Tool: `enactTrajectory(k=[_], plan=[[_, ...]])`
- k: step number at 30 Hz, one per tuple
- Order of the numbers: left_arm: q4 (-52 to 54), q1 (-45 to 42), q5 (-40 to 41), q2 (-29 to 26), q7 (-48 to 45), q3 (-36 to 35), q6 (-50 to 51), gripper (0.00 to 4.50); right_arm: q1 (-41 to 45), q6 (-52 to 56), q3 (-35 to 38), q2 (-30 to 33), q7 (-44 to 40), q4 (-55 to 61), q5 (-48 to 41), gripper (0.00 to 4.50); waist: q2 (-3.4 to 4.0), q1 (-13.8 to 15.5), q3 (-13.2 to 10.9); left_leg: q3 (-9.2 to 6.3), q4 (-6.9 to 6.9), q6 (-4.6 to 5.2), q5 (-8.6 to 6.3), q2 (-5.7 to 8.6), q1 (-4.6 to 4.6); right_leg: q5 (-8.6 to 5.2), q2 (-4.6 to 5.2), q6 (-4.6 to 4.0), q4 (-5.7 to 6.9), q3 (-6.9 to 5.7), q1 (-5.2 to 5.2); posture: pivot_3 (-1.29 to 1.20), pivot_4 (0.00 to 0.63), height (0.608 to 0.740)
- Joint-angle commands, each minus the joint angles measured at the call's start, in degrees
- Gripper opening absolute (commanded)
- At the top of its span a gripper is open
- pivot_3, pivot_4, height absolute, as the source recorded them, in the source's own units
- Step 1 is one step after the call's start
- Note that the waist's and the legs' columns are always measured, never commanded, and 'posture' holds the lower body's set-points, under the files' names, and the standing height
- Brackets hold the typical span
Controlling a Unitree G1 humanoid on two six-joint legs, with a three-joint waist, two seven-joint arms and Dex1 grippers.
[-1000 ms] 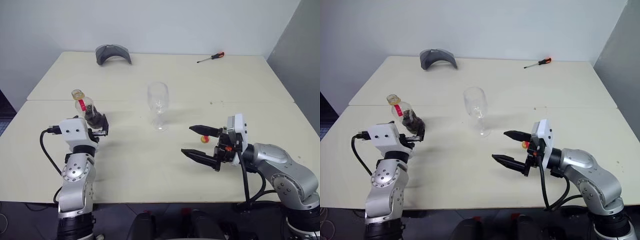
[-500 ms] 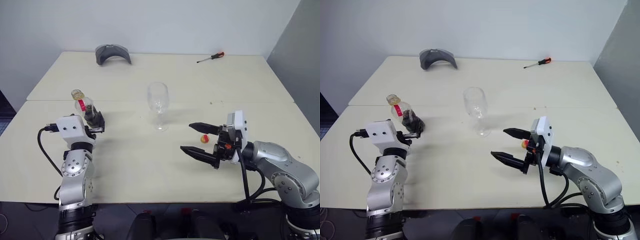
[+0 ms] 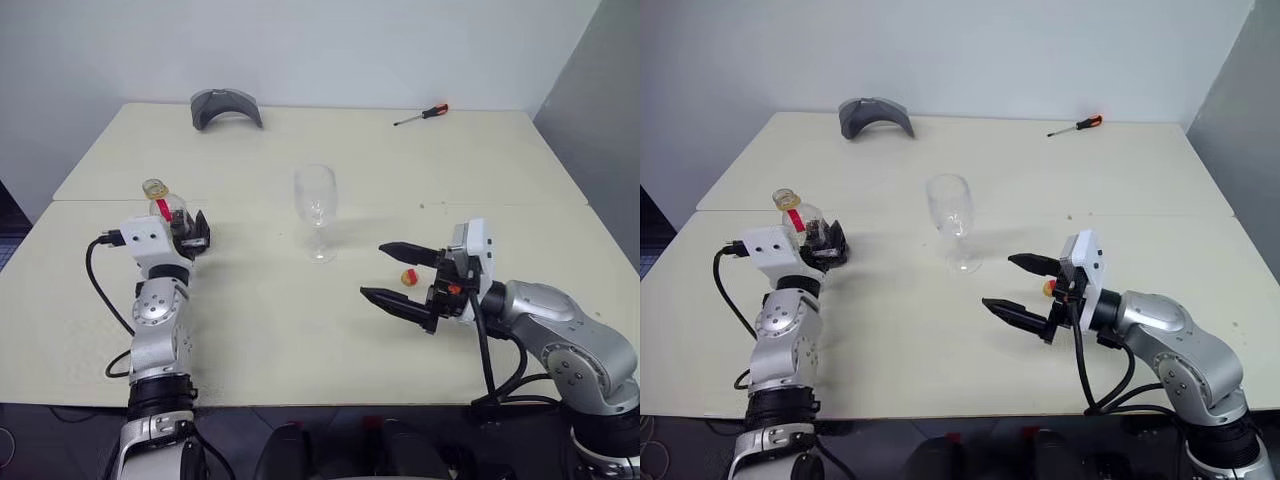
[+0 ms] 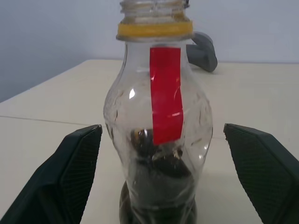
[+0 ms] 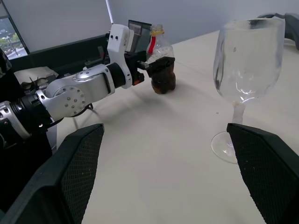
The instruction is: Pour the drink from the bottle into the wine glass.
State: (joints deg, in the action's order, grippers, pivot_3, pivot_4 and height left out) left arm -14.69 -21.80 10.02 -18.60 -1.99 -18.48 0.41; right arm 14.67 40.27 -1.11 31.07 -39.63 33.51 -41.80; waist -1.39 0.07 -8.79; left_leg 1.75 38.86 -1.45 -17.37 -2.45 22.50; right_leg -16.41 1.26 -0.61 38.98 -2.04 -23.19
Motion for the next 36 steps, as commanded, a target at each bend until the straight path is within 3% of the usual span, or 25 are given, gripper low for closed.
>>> enactTrajectory(k=[1, 21, 24, 32, 36], plan=[[-2.8, -2.6, -0.5, -1.3, -0.3, -0.7, -3.3, 4.50, 0.2, -0.3, 0.6, -0.2, 0.6, 2.7, -1.4, 4.49, 0.00, 0.0, 0.0, -0.01, 0.00, 0.00, 0.00, 0.00, 0.00, 0.00, 0.00, 0.00, 0.00, -0.01, 0.00, 0.00, 0.150, 0.740], [-18.6, -9.1, -0.8, -3.5, -1.5, -0.3, -12.6, 4.50, 1.4, 0.6, 1.3, -0.1, 3.5, 3.8, -4.7, 4.49, -0.01, 0.0, 0.0, 0.00, 0.02, -0.06, 0.04, 0.00, 0.01, 0.00, 0.02, 0.00, 0.01, -0.06, 0.00, 0.00, 0.150, 0.740], [-19.7, -9.9, -0.5, -3.5, -1.5, -0.4, -13.4, 3.95, 1.3, 0.2, 1.0, 0.1, 3.5, 3.1, -4.0, 4.50, -0.01, 0.0, 0.0, 0.01, 0.02, -0.06, 0.04, 0.00, 0.00, 0.00, 0.02, 0.00, 0.01, -0.06, 0.00, 0.00, 0.150, 0.740], [-21.4, -11.0, -0.1, -3.9, -2.2, -0.4, -14.3, 1.52, 1.3, 0.1, 1.1, 0.3, 3.3, 2.7, -3.8, 4.50, -0.01, 0.0, 0.0, 0.02, 0.03, -0.21, 0.12, -0.01, 0.02, 0.00, 0.02, 0.00, 0.01, -0.07, -0.01, 0.00, 0.150, 0.740], [-21.7, -11.2, -0.1, -4.2, -2.5, -0.5, -14.4, 1.10, 0.9, 0.1, 1.0, 0.3, 3.3, 2.9, -3.8, 4.50, -0.01, 0.0, 0.0, 0.02, 0.03, -0.22, 0.13, -0.01, 0.03, 0.00, 0.02, 0.00, 0.01, -0.07, -0.01, 0.00, 0.150, 0.740]])
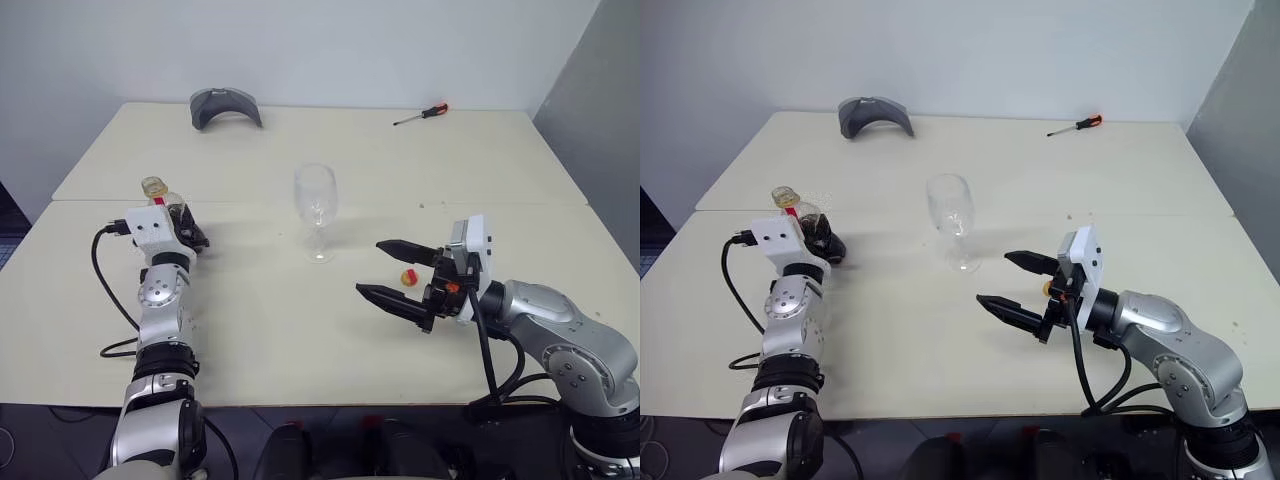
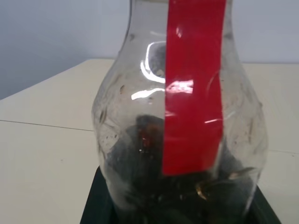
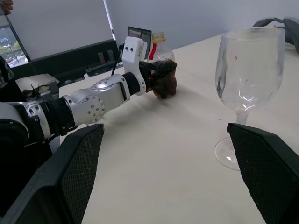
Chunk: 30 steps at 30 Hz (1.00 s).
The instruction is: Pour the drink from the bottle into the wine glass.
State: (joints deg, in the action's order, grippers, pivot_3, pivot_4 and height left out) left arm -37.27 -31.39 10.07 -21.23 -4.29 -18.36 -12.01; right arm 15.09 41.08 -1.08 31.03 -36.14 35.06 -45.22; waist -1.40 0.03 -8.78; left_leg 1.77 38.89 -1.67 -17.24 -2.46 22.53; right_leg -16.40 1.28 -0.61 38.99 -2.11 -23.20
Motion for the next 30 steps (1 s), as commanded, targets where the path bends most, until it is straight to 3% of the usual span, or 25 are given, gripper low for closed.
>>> enactTrajectory(k=[1, 6, 12, 17, 22, 30], plan=[[0.8, -1.7, -0.1, -1.6, -0.2, -0.7, -2.0, 1.08, 0.4, -0.8, 0.9, 0.4, -0.3, 1.4, -0.3, 4.50, 0.00, 0.0, 0.0, 0.00, 0.00, 0.00, 0.00, 0.00, 0.00, 0.00, 0.00, 0.00, 0.00, 0.00, 0.00, 0.00, 0.150, 0.740], [3.9, -2.7, 0.6, -1.8, -3.8, 1.1, 1.6, 1.07, 0.9, -1.3, 0.6, 0.3, -0.6, 0.8, 0.4, 4.50, 0.00, 0.0, 0.0, -0.01, 0.00, 0.00, 0.00, 0.00, 0.01, 0.00, 0.00, 0.00, 0.00, -0.01, 0.00, 0.00, 0.150, 0.740], [8.5, -7.0, 3.7, -3.6, -18.2, 6.5, 14.6, 1.05, 4.6, -2.8, 1.2, -0.1, -0.5, -2.2, 2.4, 4.50, -0.01, 0.0, 0.0, -0.02, 0.06, -0.03, 0.02, 0.07, 0.07, 0.00, 0.00, 0.00, 0.01, -0.04, -0.01, 0.00, 0.150, 0.740], [8.2, -14.5, 1.8, -7.0, -28.7, 11.8, 17.2, 1.05, 11.1, -5.5, 0.8, -0.4, 0.7, -9.0, 7.8, 4.50, -0.03, -0.1, 0.0, 0.00, 0.06, -0.04, 0.03, 0.03, 0.08, 0.00, -0.08, 0.00, 0.02, -0.03, -0.06, 0.00, 0.150, 0.740], [1.4, -23.0, -2.3, -9.3, -36.4, 16.8, 13.0, 1.05, 15.4, -7.9, -1.1, -2.3, 1.0, -14.3, 12.6, 4.50, -0.02, -0.1, 0.0, 0.09, 0.06, -0.05, 0.03, 0.06, 0.12, 0.00, -0.13, 0.00, 0.00, 0.00, -0.09, 0.00, 0.150, 0.740], [-12.3, -31.9, -10.9, -12.0, -41.0, 22.0, -1.5, 1.05, 21.9, -8.1, -1.0, -7.1, 4.2, -20.0, 16.6, 4.50, 0.01, -0.4, 0.0, 0.13, 0.08, -0.04, 0.04, -0.02, 0.26, 0.00, -0.13, 0.00, 0.06, 0.02, -0.34, 0.00, 0.150, 0.740]])
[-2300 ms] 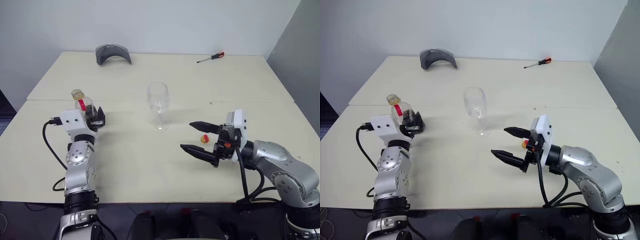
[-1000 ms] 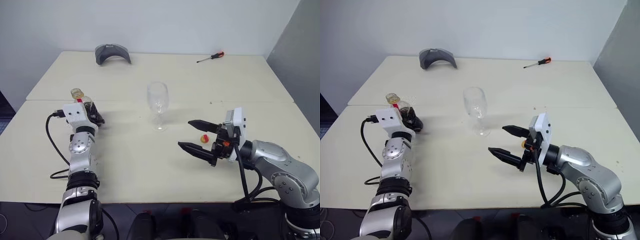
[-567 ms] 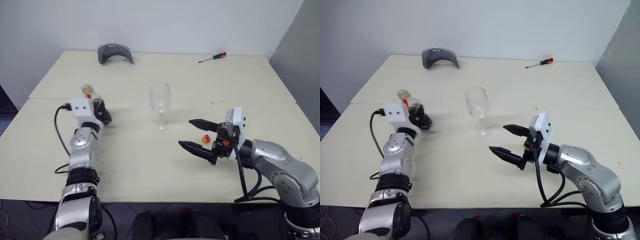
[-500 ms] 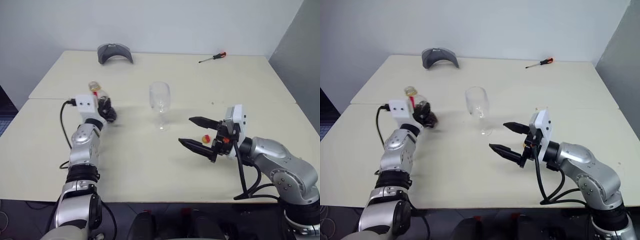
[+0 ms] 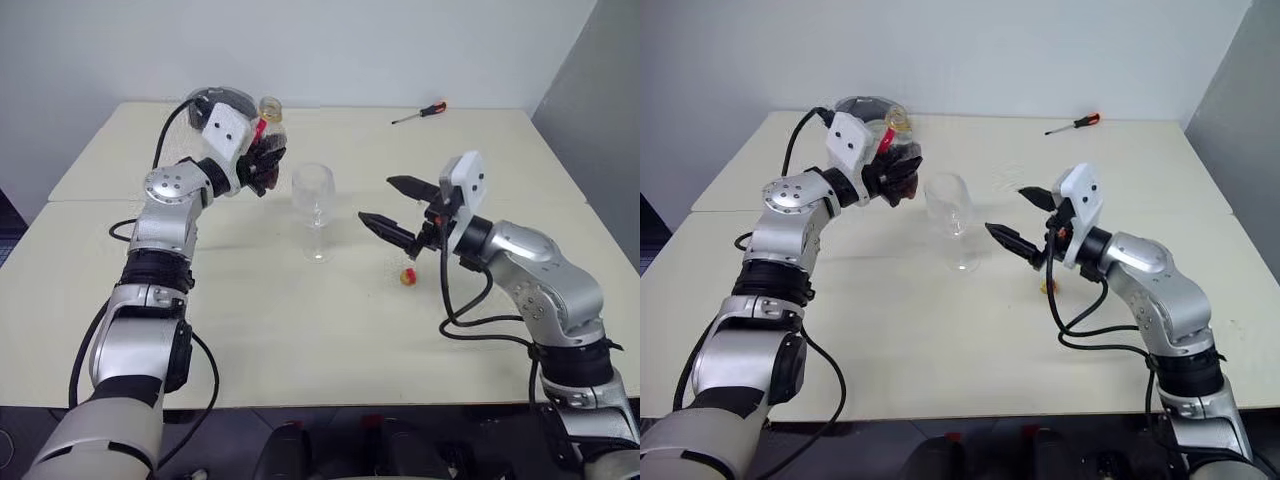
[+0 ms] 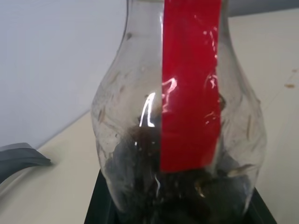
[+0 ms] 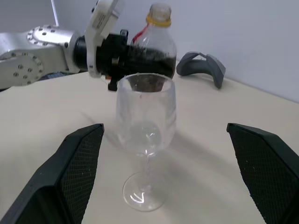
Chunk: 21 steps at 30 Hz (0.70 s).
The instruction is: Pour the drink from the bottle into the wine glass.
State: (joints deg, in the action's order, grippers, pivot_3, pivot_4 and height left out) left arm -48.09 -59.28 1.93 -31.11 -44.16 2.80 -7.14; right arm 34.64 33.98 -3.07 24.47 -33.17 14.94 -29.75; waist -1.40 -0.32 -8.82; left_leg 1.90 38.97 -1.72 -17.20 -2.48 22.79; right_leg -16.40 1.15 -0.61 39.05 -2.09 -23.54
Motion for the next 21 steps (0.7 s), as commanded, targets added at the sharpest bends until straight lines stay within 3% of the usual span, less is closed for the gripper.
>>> enactTrajectory(k=[1, 21], plan=[[-2.8, -4.9, -3.6, -2.5, -1.4, 1.3, -8.2, 1.05, 2.9, -1.0, 1.0, -0.9, 1.5, -0.2, 1.6, 4.50, 0.01, 0.0, 0.0, 0.01, 0.00, 0.00, 0.00, 0.01, 0.08, 0.00, 0.00, 0.00, 0.03, 0.00, -0.09, 0.00, 0.150, 0.740], [-16.3, -13.5, -16.0, -5.3, 0.7, 6.7, -30.5, 1.05, 4.7, -2.9, 0.9, -2.5, 0.4, -3.6, 6.1, 4.50, 0.01, 0.1, 0.0, 0.09, 0.02, 0.00, 0.00, 0.03, 0.14, 0.00, 0.07, 0.00, 0.02, -0.04, -0.12, 0.00, 0.150, 0.740]])
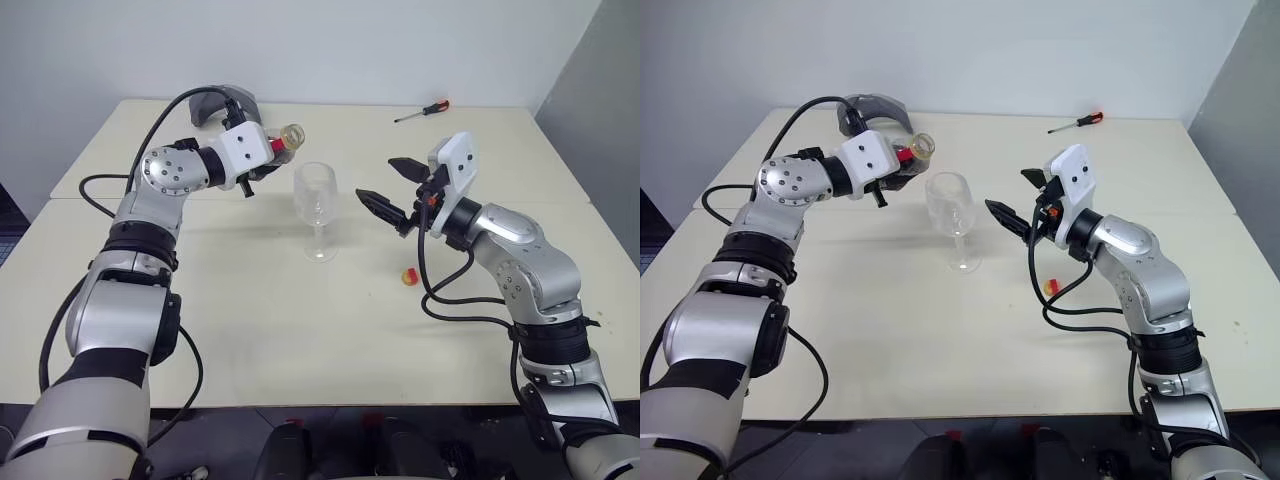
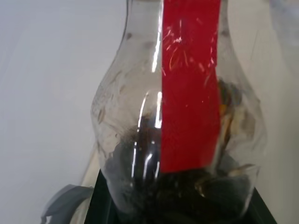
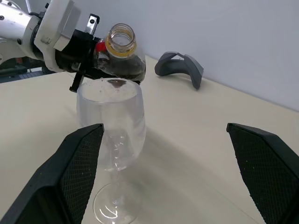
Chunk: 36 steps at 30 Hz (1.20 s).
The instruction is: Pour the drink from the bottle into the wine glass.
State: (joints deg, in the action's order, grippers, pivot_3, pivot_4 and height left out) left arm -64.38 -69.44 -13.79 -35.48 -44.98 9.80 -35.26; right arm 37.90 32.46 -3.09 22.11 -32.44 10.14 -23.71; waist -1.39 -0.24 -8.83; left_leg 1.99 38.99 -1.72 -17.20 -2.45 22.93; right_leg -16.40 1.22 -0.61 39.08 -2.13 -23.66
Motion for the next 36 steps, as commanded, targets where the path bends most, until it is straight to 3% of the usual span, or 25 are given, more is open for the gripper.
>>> enactTrajectory(k=[1, 36], plan=[[-0.4, -3.6, -0.5, -0.9, 1.5, -0.2, -2.6, 1.05, 1.5, -1.5, 1.0, -0.2, -0.4, 1.2, 0.1, 4.50, 0.00, 0.0, 0.0, 0.01, 0.00, 0.00, 0.00, 0.01, 0.00, 0.00, 0.00, 0.00, 0.00, 0.00, 0.00, 0.00, 0.150, 0.740], [-4.4, -8.7, -12.7, -4.7, 8.9, 6.4, -13.6, 1.05, 1.1, -1.6, 1.4, -1.5, -2.0, 2.7, -2.0, 4.50, 0.00, -0.1, 0.0, 0.04, 0.00, 0.00, 0.00, 0.00, -0.01, 0.00, 0.00, 0.00, 0.02, -0.05, -0.01, 0.00, 0.150, 0.740]])
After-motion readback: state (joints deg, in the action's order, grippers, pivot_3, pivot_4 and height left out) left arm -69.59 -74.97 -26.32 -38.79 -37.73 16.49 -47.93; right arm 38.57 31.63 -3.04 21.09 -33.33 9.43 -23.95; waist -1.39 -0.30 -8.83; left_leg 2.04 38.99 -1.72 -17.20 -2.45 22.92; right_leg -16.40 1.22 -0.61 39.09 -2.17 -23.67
